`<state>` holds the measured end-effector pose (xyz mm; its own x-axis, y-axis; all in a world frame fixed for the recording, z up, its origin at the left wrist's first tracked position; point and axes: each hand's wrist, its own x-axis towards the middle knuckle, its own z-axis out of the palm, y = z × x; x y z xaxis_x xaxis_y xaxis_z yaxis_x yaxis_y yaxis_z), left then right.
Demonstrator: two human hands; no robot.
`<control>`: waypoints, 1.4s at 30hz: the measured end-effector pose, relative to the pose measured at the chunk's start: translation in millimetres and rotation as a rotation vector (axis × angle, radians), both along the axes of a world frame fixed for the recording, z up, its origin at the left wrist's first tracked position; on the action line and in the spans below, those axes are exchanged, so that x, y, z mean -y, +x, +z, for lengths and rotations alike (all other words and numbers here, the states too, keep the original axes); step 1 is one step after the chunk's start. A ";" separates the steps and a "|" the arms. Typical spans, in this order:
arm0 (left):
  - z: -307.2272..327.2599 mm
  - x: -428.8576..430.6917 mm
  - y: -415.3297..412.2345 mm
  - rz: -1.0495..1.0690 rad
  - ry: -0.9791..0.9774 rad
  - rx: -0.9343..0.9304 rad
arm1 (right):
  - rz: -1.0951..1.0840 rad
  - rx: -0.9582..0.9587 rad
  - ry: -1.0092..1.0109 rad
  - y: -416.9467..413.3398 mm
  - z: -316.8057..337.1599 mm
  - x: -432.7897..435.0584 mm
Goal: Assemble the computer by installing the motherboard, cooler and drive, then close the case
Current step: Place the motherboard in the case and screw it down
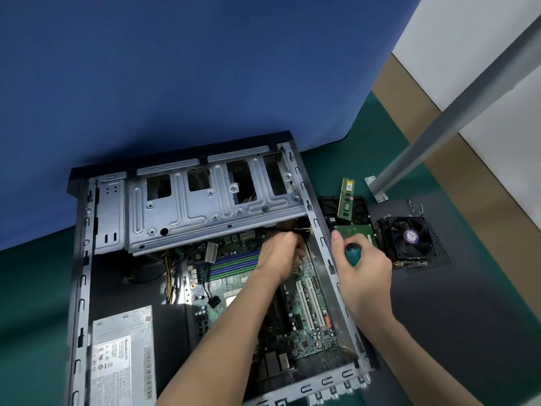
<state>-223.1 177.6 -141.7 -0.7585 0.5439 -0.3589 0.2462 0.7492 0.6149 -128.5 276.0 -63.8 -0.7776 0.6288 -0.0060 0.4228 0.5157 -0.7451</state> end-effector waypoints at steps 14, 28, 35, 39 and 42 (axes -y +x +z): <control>-7.4 -4.1 -6.7 -0.056 -0.041 0.038 | 0.001 -0.017 0.011 0.5 -1.5 0.8; 2.6 -10.1 -12.8 -0.092 -0.169 0.079 | 0.013 -0.049 0.027 0.3 -1.6 1.1; 2.6 -12.8 -6.7 -0.024 -0.101 0.076 | 0.012 -0.085 -0.007 1.5 -3.0 0.7; 4.6 -12.8 -5.2 -0.005 -0.102 0.061 | -0.005 -0.073 -0.005 0.6 -2.8 0.6; 1.8 -5.0 -3.1 0.019 -0.027 0.101 | -0.022 -0.090 -0.023 3.0 4.0 1.4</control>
